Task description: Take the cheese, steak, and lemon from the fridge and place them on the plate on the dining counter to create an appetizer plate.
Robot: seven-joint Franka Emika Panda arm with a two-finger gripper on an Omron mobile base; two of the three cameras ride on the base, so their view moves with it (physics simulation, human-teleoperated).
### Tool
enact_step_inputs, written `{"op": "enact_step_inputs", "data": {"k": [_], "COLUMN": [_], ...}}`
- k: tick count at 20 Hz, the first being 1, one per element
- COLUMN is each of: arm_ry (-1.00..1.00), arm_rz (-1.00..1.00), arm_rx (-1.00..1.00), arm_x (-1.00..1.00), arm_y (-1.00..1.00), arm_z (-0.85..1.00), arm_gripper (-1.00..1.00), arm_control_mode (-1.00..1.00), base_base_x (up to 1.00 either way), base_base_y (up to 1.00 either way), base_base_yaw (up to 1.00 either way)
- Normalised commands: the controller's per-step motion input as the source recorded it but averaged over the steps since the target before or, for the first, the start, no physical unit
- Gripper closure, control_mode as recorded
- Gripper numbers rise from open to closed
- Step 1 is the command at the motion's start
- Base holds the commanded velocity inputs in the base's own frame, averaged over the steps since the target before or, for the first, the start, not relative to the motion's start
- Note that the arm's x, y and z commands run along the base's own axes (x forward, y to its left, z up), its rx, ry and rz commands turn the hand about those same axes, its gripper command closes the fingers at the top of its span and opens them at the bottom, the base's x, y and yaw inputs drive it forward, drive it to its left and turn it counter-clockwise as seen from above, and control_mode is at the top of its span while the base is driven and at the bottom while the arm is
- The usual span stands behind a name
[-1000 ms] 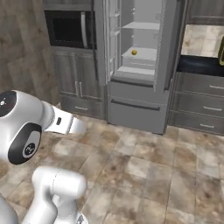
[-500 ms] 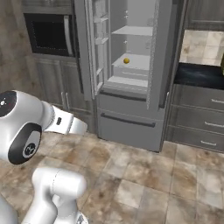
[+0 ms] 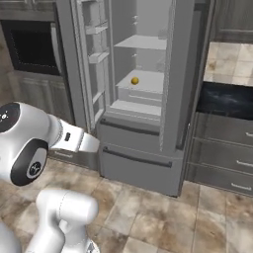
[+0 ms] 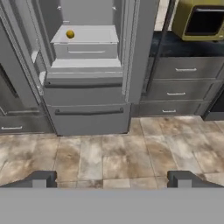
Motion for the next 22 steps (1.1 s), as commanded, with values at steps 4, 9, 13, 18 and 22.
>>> {"op": "enact_step_inputs", "data": {"k": [4, 9, 13, 18, 22], "arm_ry": [0.0, 0.0, 0.0, 0.0, 0.0], "arm_rz": [0.0, 0.0, 0.0, 0.0, 0.0], "arm_rx": [0.0, 0.0, 0.0, 0.0, 0.0], "arm_x": [0.0, 0.0, 0.0, 0.0, 0.0], "arm_y": [0.0, 0.0, 0.0, 0.0, 0.0], "arm_z": [0.0, 0.0, 0.0, 0.0, 0.0], "arm_gripper": [-1.0, -1.0, -1.0, -1.0, -1.0], "arm_control_mode": [1.0, 1.0, 1.0, 1.0, 1.0], "base_base_x": [0.77, 0.55, 0.21, 0.17, 0.58], "base_base_y": [0.36, 0.17, -0.13, -0.27, -0.02], "base_base_yaw": [0.0, 0.0, 0.0, 0.0, 0.0]}}
